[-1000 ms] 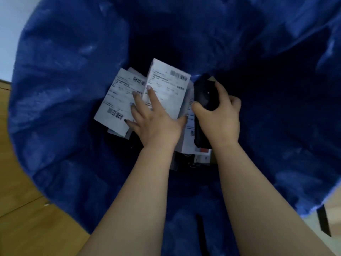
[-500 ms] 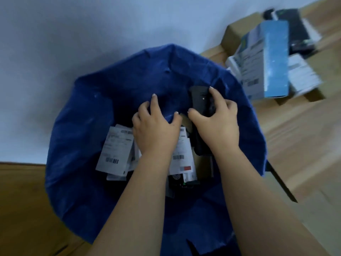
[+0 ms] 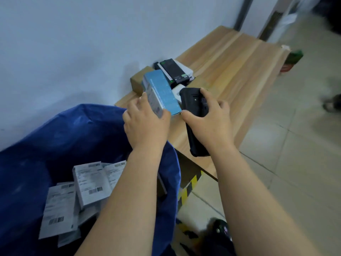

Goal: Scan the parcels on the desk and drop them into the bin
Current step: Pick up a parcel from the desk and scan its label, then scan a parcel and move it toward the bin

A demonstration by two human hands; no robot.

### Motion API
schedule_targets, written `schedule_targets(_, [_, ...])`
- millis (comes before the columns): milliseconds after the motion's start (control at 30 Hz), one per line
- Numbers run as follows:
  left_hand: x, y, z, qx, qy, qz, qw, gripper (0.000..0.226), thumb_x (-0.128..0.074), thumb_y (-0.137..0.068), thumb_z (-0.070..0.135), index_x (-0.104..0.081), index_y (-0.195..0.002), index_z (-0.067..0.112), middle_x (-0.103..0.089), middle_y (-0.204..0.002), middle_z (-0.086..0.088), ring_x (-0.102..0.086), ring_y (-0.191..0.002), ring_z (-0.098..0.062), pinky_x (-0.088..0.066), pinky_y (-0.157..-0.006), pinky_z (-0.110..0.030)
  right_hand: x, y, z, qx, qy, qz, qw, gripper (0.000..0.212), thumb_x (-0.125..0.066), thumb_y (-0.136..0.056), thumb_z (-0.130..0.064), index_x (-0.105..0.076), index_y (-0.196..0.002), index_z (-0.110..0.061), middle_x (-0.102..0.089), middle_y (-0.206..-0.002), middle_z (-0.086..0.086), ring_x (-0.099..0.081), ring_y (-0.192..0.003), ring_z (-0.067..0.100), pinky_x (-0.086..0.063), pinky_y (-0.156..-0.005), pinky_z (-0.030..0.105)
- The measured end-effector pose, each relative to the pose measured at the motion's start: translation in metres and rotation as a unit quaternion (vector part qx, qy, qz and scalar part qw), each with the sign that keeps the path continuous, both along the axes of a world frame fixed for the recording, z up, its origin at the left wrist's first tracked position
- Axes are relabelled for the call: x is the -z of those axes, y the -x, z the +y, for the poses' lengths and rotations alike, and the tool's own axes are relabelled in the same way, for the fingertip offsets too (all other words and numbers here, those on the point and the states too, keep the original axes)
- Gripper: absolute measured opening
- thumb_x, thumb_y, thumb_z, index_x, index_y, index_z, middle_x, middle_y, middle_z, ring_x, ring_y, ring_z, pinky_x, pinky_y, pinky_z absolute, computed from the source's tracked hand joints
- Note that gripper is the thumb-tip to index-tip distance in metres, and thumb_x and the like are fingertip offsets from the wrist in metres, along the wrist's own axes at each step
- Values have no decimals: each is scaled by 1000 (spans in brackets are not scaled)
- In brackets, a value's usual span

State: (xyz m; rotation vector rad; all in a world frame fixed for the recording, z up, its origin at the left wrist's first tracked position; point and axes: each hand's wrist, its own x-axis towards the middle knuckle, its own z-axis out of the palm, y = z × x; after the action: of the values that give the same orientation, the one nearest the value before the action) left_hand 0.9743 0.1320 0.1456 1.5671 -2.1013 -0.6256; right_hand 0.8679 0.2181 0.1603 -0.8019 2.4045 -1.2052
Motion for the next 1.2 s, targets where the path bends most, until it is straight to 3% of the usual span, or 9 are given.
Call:
schedule_targets(100, [-6, 35, 26, 32, 18, -3, 999, 69, -53, -93, 44, -27, -153, 21, -30, -152, -7, -28, -135, -30, -30, -109, -44, -5, 35, 33, 27, 6, 6, 1000, 74, -69, -81, -48, -35, -147, -50, -33, -124, -11, -49, -96, 12, -45, -82, 31])
schedule_targets(200, [-8, 76, 51, 47, 24, -14, 998, 70, -52, -94, 46, -24, -154, 22, -28, -152, -7, -29, -136, -30, -31, -111, -45, -8, 78, 65, 49, 27, 7, 998, 75, -69, -79, -48, -35, -147, -49, -35, -124, -10, -53, -100, 15, -51, -83, 36])
schedule_targets(500, [-10, 207, 128, 35, 6, 7, 999, 70, -50, -95, 48, -23, -155, 25, -26, -155, -4, -24, -138, -29, -29, -114, -46, -18, 222, 133, 50, 45, 13, 998, 75, -68, -79, -46, -36, -147, -48, -37, -131, -7, -56, -101, 17, -49, -86, 37])
schedule_targets(633, [-5, 258, 154, 26, 7, -6, 1000, 70, -49, -96, 47, -22, -155, 24, -25, -155, -4, -21, -140, -26, -24, -115, -42, -15, 275, 156, 47, 51, 14, 998, 74, -68, -80, -44, -36, -147, -48, -36, -130, -8, -57, -92, 10, -50, -83, 36])
schedule_targets(733, [1, 284, 161, 21, -4, -26, 999, 70, -50, -96, 48, -21, -155, 24, -24, -156, -3, -21, -140, -26, -25, -114, -42, -6, 306, 164, 50, 46, -1, 998, 75, -69, -79, -44, -37, -146, -48, -37, -132, -8, -57, -96, 12, -51, -83, 36])
schedule_targets(933, [6, 317, 130, -21, 2, -55, 998, 69, -50, -96, 49, -24, -155, 22, -27, -155, -7, -24, -139, -29, -27, -113, -43, 8, 348, 135, 31, 35, -24, 999, 75, -69, -77, -45, -37, -145, -49, -36, -131, -8, -58, -97, 14, -54, -89, 45])
schedule_targets(1200, [12, 374, 44, -60, 0, -31, 998, 68, -53, -94, 48, -30, -152, 20, -29, -154, -9, -26, -139, -31, -30, -112, -45, 5, 403, 37, -14, 21, -2, 1000, 75, -69, -79, -46, -35, -146, -50, -36, -132, -10, -56, -99, 14, -51, -81, 37])
